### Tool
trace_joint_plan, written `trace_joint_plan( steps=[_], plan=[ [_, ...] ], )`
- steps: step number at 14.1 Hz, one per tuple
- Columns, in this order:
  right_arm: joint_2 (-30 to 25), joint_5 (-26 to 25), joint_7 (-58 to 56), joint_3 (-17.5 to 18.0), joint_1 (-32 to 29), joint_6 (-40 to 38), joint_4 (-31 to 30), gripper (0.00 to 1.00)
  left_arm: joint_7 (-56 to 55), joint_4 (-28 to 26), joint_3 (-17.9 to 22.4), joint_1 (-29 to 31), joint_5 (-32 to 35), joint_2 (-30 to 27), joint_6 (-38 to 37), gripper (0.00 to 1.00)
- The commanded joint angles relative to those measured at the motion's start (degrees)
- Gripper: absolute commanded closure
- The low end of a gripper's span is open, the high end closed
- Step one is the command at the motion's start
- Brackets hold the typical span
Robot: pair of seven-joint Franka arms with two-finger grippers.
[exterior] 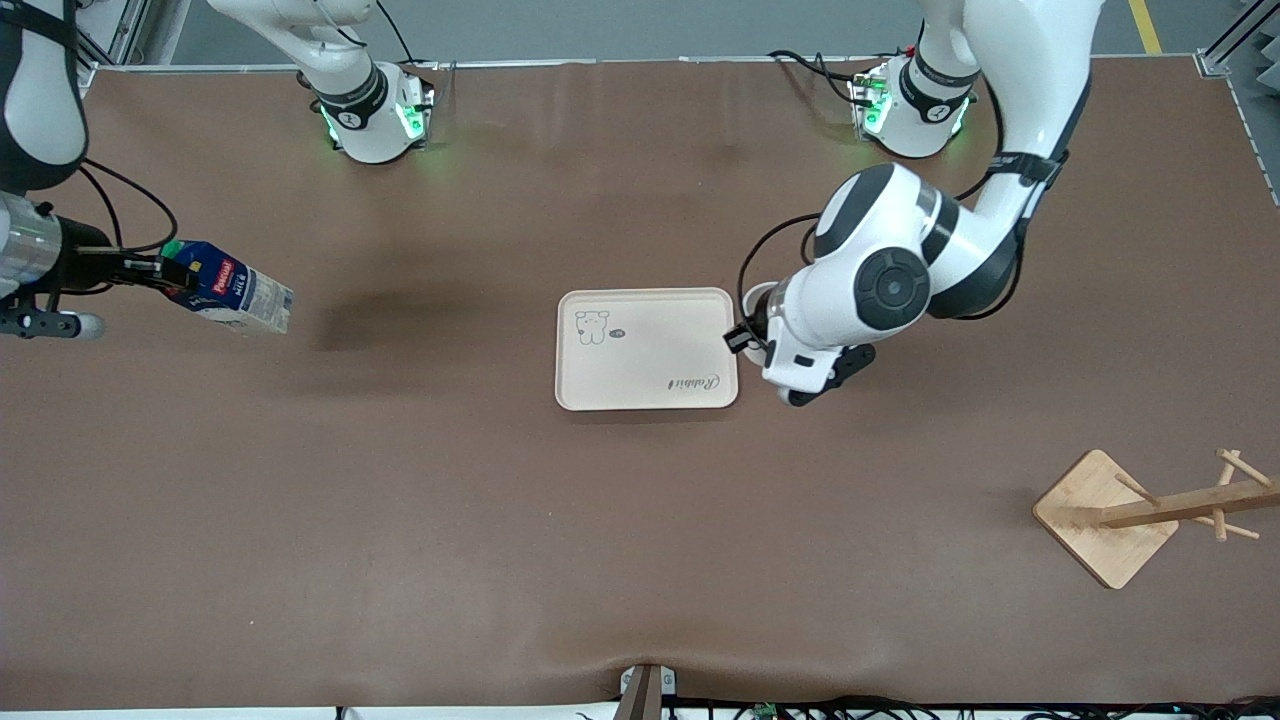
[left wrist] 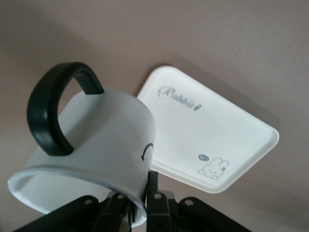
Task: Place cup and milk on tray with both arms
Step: 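Lift the mug off the stand and carry it over the white tray, then lower the mug onto the tray while the right gripper carries the milk over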
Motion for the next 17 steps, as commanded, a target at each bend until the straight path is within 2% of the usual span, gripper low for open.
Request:
trace_joint_plan(
  steps=[1, 3, 6, 8, 11, 13, 14, 17],
  plan=[
    [4.0, 0.7, 1.2, 0.8, 0.7, -4.9, 7.3, 1.00, -2.4, 2.9, 0.1, -1.3, -5.1, 3.5, -0.1, 1.00],
    [4.0, 1.0, 1.8, 0.8, 4.6, -5.0, 7.7, 1.00, -2.9, 2.9, 0.1, -1.8, -7.3, 4.5, 1.4, 1.00],
    [3.9, 3.9, 7.7, 0.8, 6.2, -6.7, 10.0, 1.00, -4.0, 2.2, 0.1, -2.4, -9.7, 6.7, 4.9, 1.00],
    [3.8, 3.1, 8.4, 0.7, 10.9, -9.0, 12.3, 1.00, -12.5, 1.5, 0.4, -2.7, -9.8, 8.3, 6.9, 1.00],
    [4.0, 3.1, 8.6, 0.7, 11.9, -9.5, 12.3, 1.00, -16.2, -2.4, 0.2, -2.8, -10.1, 8.9, 12.3, 1.00],
    [4.0, 3.1, 13.9, 0.8, 12.6, -8.9, 12.3, 1.00, -16.4, -6.2, 0.1, -2.7, -11.0, 8.9, 17.6, 1.00],
    [4.0, 3.1, 16.2, 0.8, 14.0, -9.3, 12.2, 1.00, -16.4, -8.3, 0.1, -2.5, -12.4, 8.7, 20.0, 1.00],
    [4.0, 3.1, 24.5, 0.8, 20.9, -8.2, 11.4, 1.00, -16.3, -10.2, 0.1, -2.5, -13.1, 9.0, 20.6, 1.00]
  ],
)
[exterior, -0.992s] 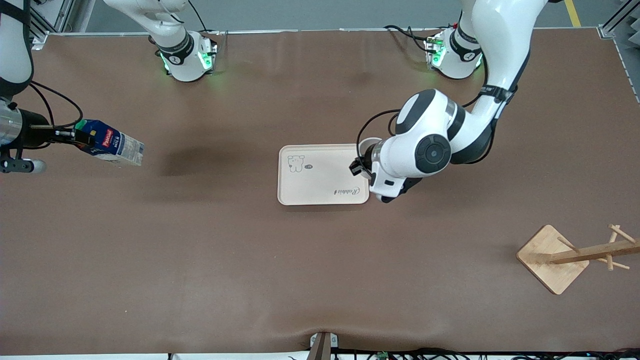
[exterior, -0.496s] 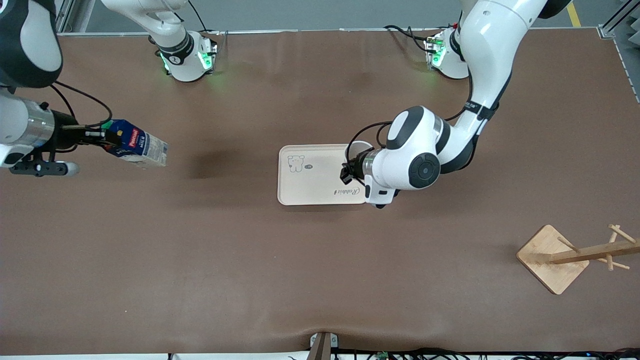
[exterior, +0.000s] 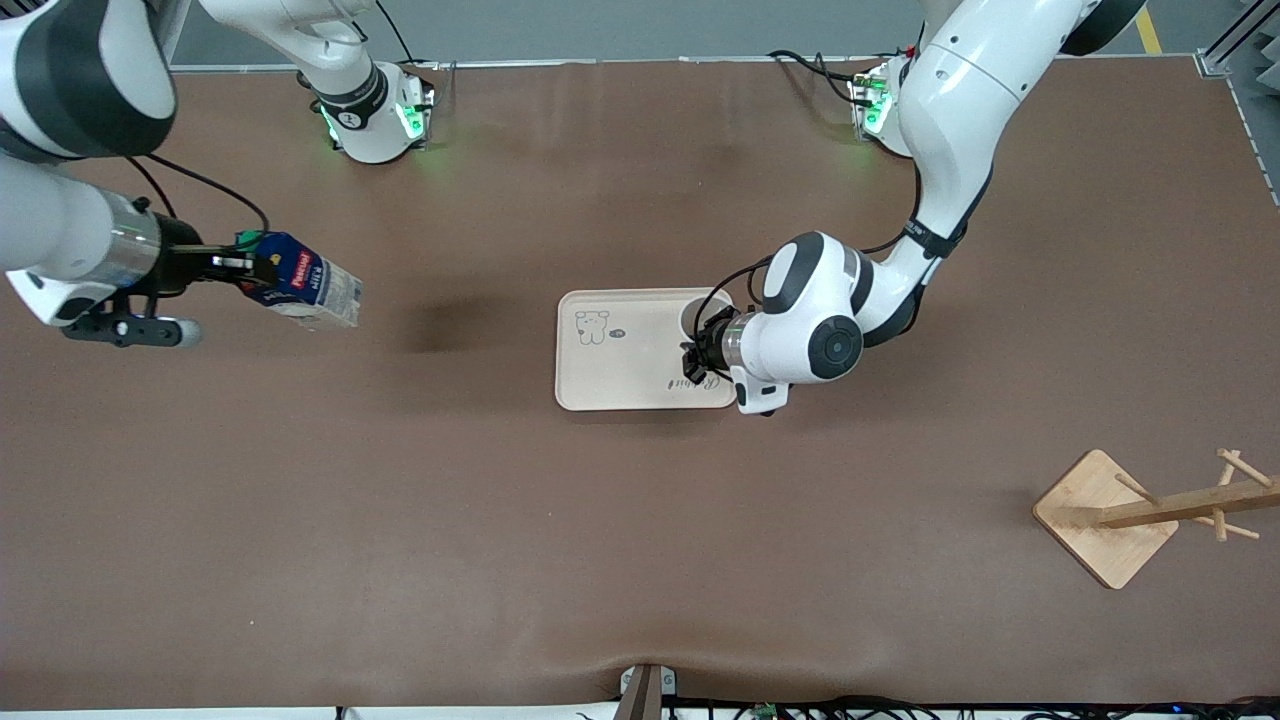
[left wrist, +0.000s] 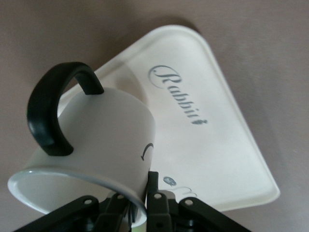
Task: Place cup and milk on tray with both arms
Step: 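Lower the mug onto the tray while the right gripper carries the milk over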
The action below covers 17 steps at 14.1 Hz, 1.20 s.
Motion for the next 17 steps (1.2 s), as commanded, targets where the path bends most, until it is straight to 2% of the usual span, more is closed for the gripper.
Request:
trace_joint_plan(
  steps=[1, 4, 7, 9, 12, 17],
  plan=[
    [0.4, 0.1, 8.9, -0.5, 7.1, 0.6, -0.1, 1.00, -0.6, -2.3, 0.1, 0.1, -1.4, -1.2, 1.1, 1.00],
    [0.6, 0.6, 11.0, -0.4, 12.2, 4.5, -3.0, 1.00, -0.4, -2.2, 0.0, 0.3, -1.8, 0.0, 1.2, 1.00],
    [2.8, 0.8, 19.9, -0.4, 18.5, 7.7, -3.7, 1.00, 0.8, -1.8, 0.0, 0.2, -5.1, 0.5, 1.3, 1.00],
    [4.5, 1.2, 26.2, -0.4, 22.7, 12.6, -5.1, 1.00, 0.9, -1.7, 0.1, -0.2, -5.3, 0.5, 1.3, 1.00],
    [8.3, 4.7, 35.0, -0.4, 28.0, 21.0, -5.3, 1.00, 1.5, -0.5, 0.1, -0.3, -5.2, 2.0, 1.3, 1.00],
    [11.6, 4.7, 48.4, -0.4, 32.1, 28.0, -4.8, 1.00, 3.1, -0.5, 0.1, -0.4, -5.2, 2.7, 1.5, 1.00]
  ],
)
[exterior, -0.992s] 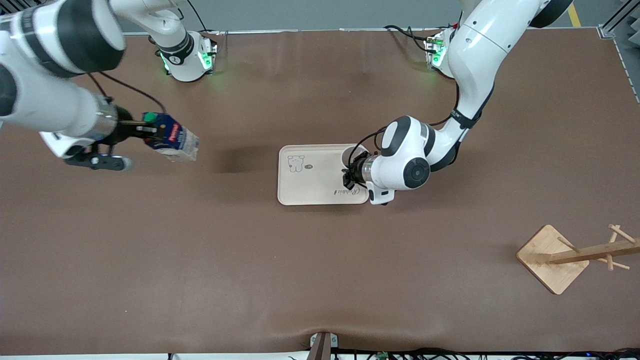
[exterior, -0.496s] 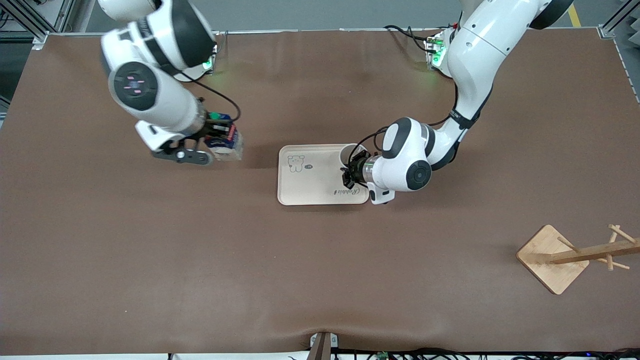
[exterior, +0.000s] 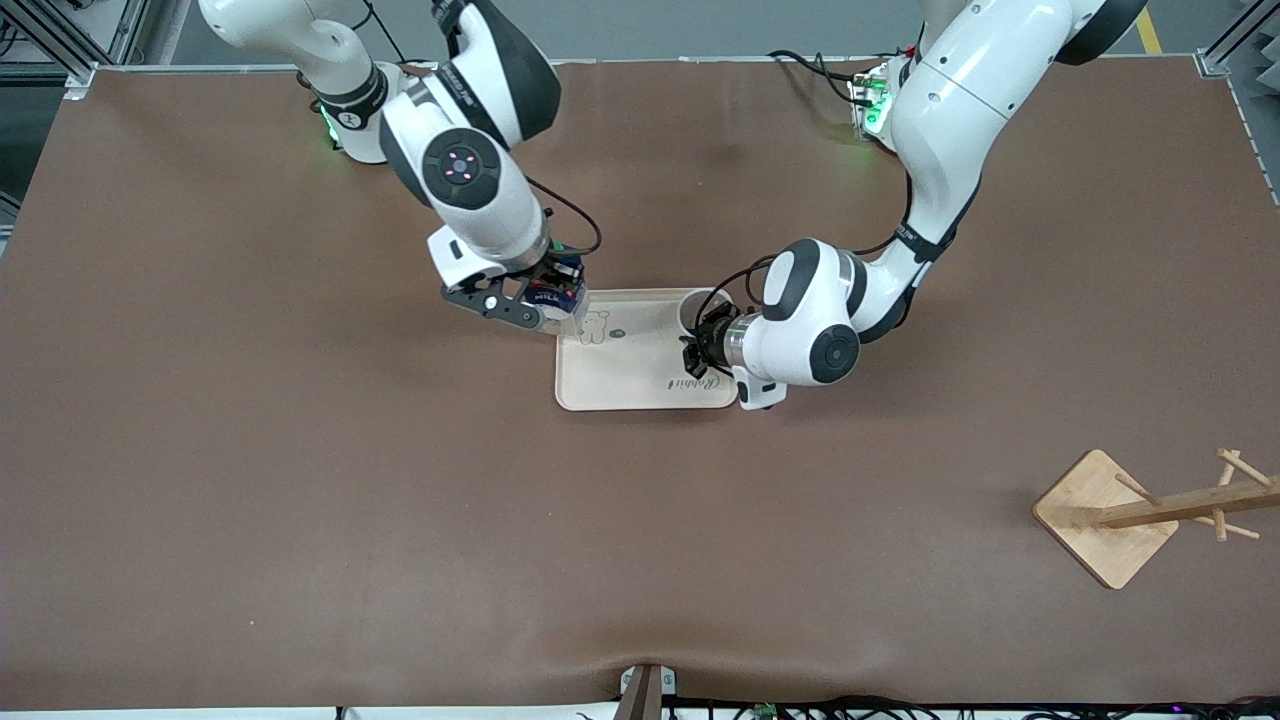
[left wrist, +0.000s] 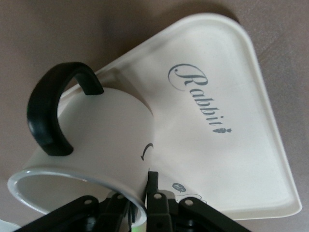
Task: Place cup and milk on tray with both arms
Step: 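Lower the mug onto the tray while the right gripper carries the milk over, then open the left gripper and release the mug on the tray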
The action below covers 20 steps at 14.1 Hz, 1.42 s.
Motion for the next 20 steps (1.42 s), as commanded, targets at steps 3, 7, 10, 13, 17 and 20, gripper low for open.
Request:
trace_joint_plan(
  steps=[3, 7, 10, 13, 17, 20],
  plan=[
    [2.9, 1.1, 6.7, -0.6, 2.6, 5.6, 1.0, 1.00, 1.3, 0.7, 0.0, -0.3, -0.7, 1.0, 0.7, 0.73],
    [5.7, 1.2, 8.3, -0.6, 4.7, 11.6, 1.1, 1.00, 1.7, 1.5, 0.0, -0.3, -0.2, 0.3, 0.3, 0.00],
    [7.0, 0.5, 7.3, -0.7, 6.3, 11.5, 0.9, 0.19, 1.1, 2.7, 0.1, 0.4, 0.9, -2.5, -1.0, 0.00],
    [7.1, 0.2, 6.4, -0.7, 6.2, 11.4, 1.0, 0.00, 1.0, 5.9, 0.8, 1.1, 6.8, -5.2, -6.6, 0.00],
    [6.6, 0.3, 5.5, -0.9, 5.4, 11.2, 1.6, 0.00, 1.1, 14.2, 0.9, 4.7, 14.0, -6.0, -16.4, 0.00],
    [6.0, 0.4, 4.4, -1.1, 3.4, 2.2, 6.4, 0.00, 1.4, 17.9, 0.9, 6.0, 22.1, -7.1, -20.0, 0.00]
  ],
)
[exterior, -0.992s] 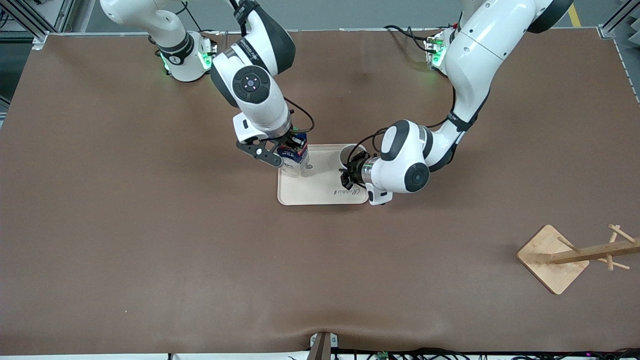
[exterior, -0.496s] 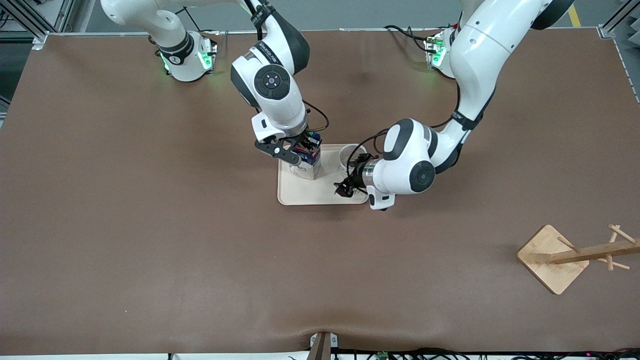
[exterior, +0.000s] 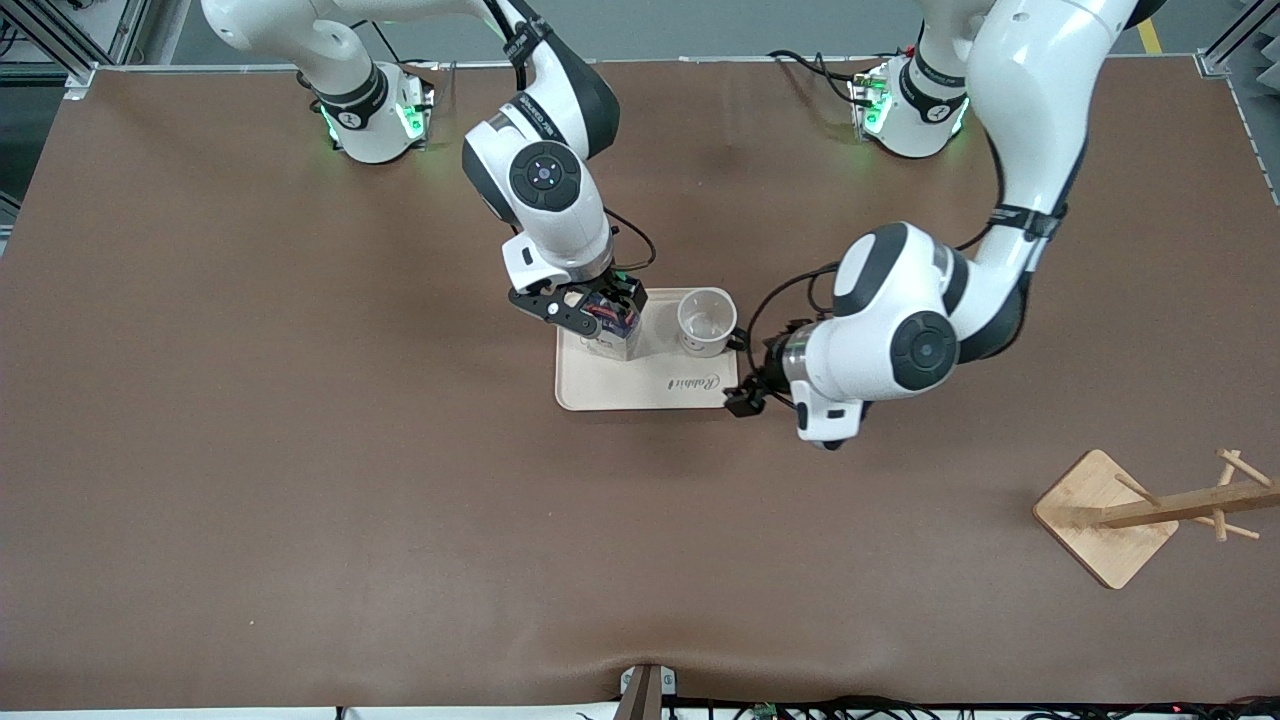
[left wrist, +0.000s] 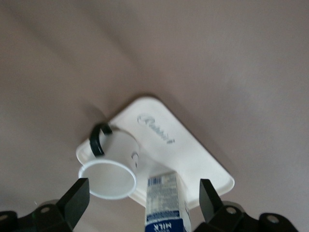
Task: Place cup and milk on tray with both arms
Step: 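Open the left gripper and release the mug on the tray, then set the milk carton on the tray and open the right gripper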
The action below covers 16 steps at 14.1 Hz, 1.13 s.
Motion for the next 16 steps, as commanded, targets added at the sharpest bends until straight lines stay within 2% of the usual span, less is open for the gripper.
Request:
trace_joint_plan(
  steps=[1, 3, 6, 8, 10, 11, 13, 16],
  plan=[
    [-0.6, 0.3, -1.1, 0.0, -2.7, -12.1, 6.9, 0.00, 0.8, 2.3, 0.0, 0.7, 5.6, -1.7, -2.6, 0.00],
    [-0.8, 0.1, -0.9, -0.1, -5.0, -22.1, 12.8, 0.00, 3.6, 2.3, 0.0, 2.5, 6.2, -3.6, -2.6, 0.00],
    [-1.5, 0.8, -1.1, 0.1, -9.9, -25.5, 18.8, 0.00, 11.9, 2.3, 0.0, 6.0, 8.8, -6.4, -4.5, 0.00],
    [-2.9, 0.5, -0.6, -0.2, -12.1, -31.0, 20.7, 0.00, 16.5, 2.2, 0.0, 7.8, 11.2, -8.0, -5.3, 0.00],
    [-3.0, 0.5, -1.2, -0.1, -17.4, -37.0, 26.9, 0.00, 21.0, 2.3, 0.0, 9.6, 13.1, -9.5, -6.0, 0.00],
    [-3.3, 0.3, -1.7, 0.0, -19.5, -38.2, 28.0, 0.00, 23.2, 2.2, 0.0, 10.9, 13.6, -10.2, -6.2, 0.00],
    [-8.2, 0.0, -9.8, -0.4, -24.0, -38.5, 26.0, 0.00, 28.4, 2.3, 0.0, 13.2, 13.7, -11.8, -7.7, 0.00],
    [-13.5, -1.2, -34.1, -0.7, -35.9, -37.7, 19.6, 0.00, 34.8, 2.3, 0.2, 16.3, 13.9, -13.9, -10.1, 0.00]
  ],
)
